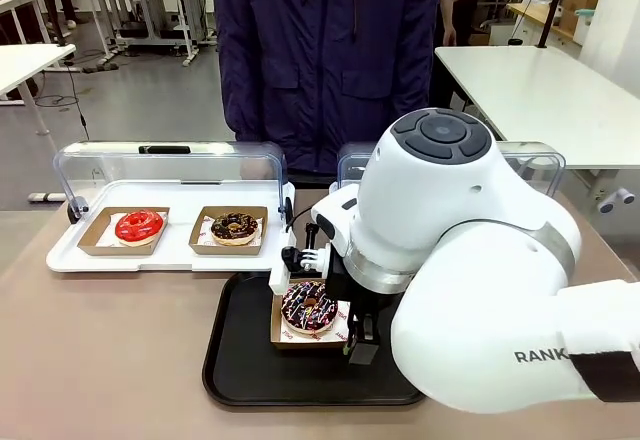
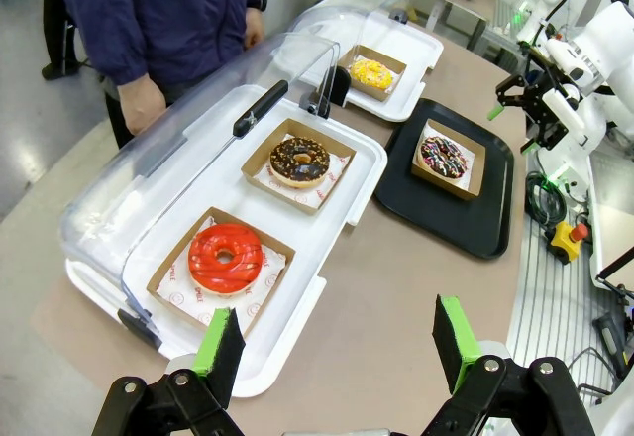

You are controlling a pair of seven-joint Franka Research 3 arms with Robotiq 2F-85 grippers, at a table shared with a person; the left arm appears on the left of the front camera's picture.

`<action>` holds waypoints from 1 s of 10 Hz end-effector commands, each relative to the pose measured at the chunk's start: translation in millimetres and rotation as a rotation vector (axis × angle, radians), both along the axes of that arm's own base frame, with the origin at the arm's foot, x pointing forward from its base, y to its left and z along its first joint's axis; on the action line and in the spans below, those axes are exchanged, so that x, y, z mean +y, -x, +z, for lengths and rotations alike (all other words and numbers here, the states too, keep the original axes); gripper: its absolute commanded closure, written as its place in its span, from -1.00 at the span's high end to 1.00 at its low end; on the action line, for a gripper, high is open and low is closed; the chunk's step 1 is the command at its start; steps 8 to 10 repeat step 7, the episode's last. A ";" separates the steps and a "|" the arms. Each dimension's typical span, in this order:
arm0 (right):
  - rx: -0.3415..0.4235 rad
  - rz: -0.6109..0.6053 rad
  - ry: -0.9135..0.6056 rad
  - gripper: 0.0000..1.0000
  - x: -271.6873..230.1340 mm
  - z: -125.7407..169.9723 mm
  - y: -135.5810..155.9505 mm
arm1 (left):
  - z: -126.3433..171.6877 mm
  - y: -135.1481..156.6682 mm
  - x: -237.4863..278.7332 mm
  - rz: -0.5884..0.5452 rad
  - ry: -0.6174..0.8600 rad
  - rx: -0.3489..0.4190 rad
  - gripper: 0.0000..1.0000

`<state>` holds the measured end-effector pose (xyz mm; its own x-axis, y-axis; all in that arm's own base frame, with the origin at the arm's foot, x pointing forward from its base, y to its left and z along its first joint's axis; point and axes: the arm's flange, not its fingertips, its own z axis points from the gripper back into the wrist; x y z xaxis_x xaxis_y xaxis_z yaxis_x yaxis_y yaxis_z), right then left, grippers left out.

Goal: Move the fourth donut from the left to the tray.
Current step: Pick up the Paper togo box containing the Donut indicated by the person and place it on the Handle tray.

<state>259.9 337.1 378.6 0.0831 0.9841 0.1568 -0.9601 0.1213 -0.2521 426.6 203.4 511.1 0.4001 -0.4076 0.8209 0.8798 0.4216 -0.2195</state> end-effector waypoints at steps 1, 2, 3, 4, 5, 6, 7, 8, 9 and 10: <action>-0.019 -0.007 -0.010 1.00 3.8 -3.7 -1.0 | 0.1 2.1 -1.5 -0.004 0.006 -0.010 1.00; -0.019 -0.007 -0.010 1.00 3.8 -3.7 -1.0 | 0.1 2.1 -1.5 -0.004 0.006 -0.010 1.00; -0.019 -0.007 -0.010 1.00 3.8 -3.7 -1.0 | 0.1 2.1 -1.5 -0.004 0.006 -0.010 1.00; -0.019 -0.007 -0.010 1.00 3.8 -3.7 -1.0 | 0.1 2.1 -1.5 -0.004 0.006 -0.010 1.00; -0.019 -0.007 -0.010 1.00 3.8 -3.7 -1.0 | 0.1 2.1 -1.5 -0.004 0.006 -0.010 1.00; -0.019 -0.007 -0.010 1.00 3.8 -3.7 -1.0 | 0.1 2.1 -1.5 -0.004 0.006 -0.010 1.00; -0.019 -0.007 -0.010 1.00 3.8 -3.7 -1.0 | 0.1 2.1 -1.5 -0.004 0.006 -0.010 1.00; -0.019 -0.007 -0.010 1.00 3.8 -3.7 -1.0 | 0.1 2.1 -1.5 -0.004 0.006 -0.010 1.00; -0.019 -0.007 -0.010 1.00 3.8 -3.7 -1.0 | 0.1 2.1 -1.5 -0.004 0.006 -0.010 1.00; -0.019 -0.007 -0.010 1.00 3.8 -3.7 -1.0 | 0.1 2.1 -1.5 -0.004 0.006 -0.010 1.00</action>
